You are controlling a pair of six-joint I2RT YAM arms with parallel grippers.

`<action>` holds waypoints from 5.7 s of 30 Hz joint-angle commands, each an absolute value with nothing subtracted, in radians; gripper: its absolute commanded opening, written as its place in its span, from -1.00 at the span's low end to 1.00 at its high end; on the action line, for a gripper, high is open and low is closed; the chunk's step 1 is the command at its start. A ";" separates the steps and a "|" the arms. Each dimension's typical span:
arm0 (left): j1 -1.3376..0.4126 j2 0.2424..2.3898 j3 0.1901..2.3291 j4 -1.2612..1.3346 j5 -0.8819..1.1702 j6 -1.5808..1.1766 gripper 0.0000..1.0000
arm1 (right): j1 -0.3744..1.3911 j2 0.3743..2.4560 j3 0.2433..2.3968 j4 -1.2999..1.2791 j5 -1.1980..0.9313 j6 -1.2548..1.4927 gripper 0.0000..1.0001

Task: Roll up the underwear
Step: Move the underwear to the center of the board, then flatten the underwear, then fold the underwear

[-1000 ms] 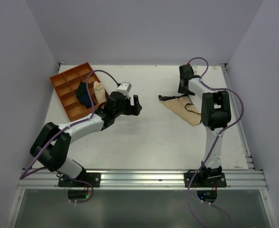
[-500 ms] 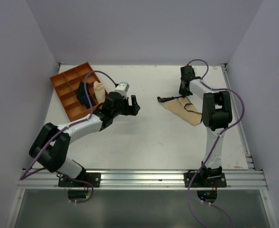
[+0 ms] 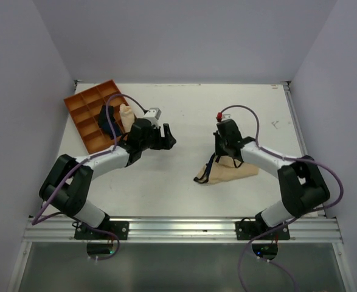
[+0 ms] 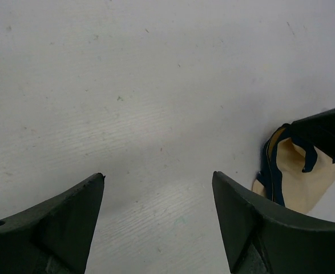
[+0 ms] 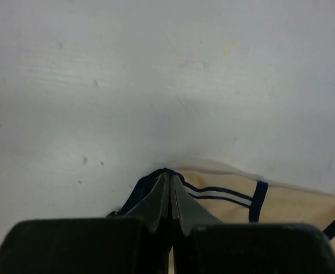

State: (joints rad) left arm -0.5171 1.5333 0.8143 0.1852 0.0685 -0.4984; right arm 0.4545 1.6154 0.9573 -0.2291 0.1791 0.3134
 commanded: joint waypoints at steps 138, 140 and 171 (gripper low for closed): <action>-0.974 1.569 0.908 0.282 -0.017 -0.373 0.05 | 0.293 1.287 0.523 -0.042 0.233 0.792 -0.23; -1.005 1.603 0.916 0.302 -0.026 -0.359 0.05 | 0.293 1.281 0.514 -0.023 0.206 0.782 -0.23; -1.195 1.924 0.996 0.630 -0.146 -0.120 0.15 | 0.293 1.170 0.403 -0.006 0.164 0.879 -1.00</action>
State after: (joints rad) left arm -1.1809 1.9003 0.9474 0.5102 -0.1455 -0.1673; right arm 0.2955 1.1893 0.4103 -0.0216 0.1745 0.8562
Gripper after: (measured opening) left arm 0.573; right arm 0.022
